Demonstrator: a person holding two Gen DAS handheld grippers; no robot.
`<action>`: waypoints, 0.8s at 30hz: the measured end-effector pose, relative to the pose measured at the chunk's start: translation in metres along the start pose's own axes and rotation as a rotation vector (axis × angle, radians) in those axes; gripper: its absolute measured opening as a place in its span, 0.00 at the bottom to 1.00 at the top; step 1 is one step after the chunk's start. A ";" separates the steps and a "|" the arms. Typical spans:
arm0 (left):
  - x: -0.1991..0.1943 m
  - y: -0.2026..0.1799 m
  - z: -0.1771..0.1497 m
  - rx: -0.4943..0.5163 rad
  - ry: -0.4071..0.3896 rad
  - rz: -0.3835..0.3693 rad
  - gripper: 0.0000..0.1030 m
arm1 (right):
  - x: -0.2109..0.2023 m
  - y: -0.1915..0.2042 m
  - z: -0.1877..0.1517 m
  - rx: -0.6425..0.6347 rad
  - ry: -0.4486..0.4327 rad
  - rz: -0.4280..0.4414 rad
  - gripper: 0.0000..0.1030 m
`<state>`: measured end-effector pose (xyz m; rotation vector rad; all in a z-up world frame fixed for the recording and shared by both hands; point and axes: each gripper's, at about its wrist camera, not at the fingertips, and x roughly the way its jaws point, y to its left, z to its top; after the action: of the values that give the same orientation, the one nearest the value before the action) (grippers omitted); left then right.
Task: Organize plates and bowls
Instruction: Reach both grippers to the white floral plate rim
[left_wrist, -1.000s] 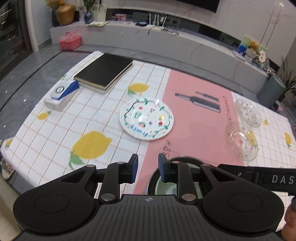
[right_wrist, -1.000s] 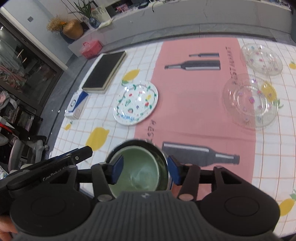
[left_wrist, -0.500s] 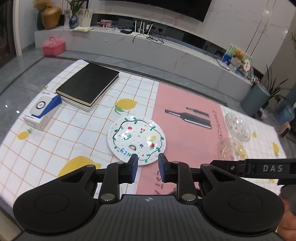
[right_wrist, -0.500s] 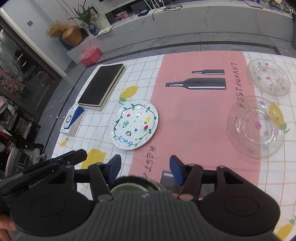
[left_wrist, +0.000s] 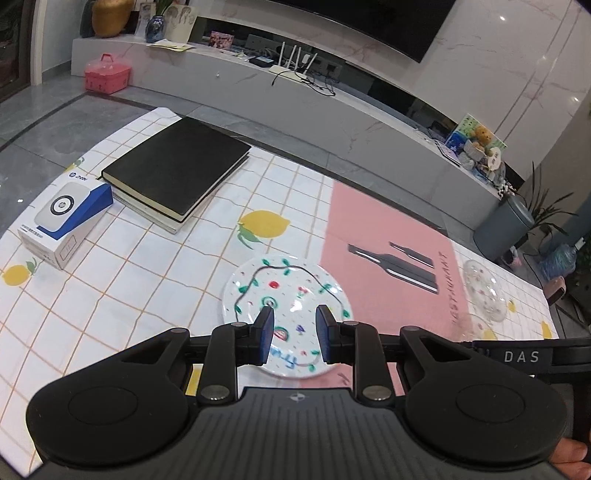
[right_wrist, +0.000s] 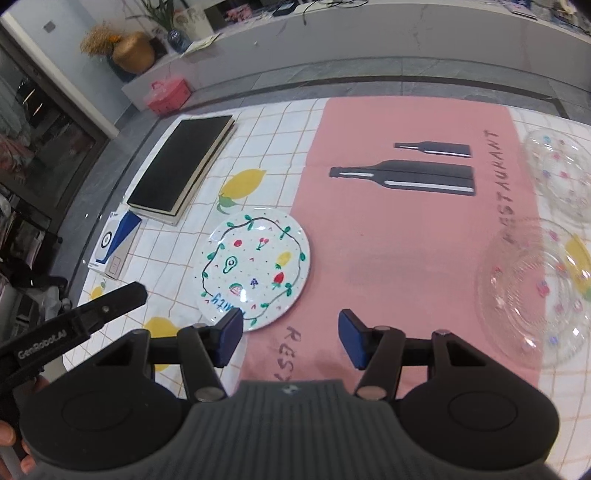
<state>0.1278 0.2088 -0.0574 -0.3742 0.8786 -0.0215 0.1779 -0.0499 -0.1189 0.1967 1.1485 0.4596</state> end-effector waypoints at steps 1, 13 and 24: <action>0.005 0.004 0.000 -0.007 0.002 0.005 0.28 | 0.005 0.000 0.003 -0.010 0.005 0.011 0.55; 0.056 0.044 -0.003 -0.096 0.011 -0.002 0.28 | 0.070 -0.010 0.029 -0.064 0.042 0.039 0.34; 0.079 0.056 -0.010 -0.136 0.003 0.004 0.27 | 0.096 -0.023 0.036 -0.020 0.079 0.050 0.32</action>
<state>0.1635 0.2442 -0.1410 -0.4998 0.8862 0.0416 0.2482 -0.0245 -0.1934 0.1919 1.2180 0.5265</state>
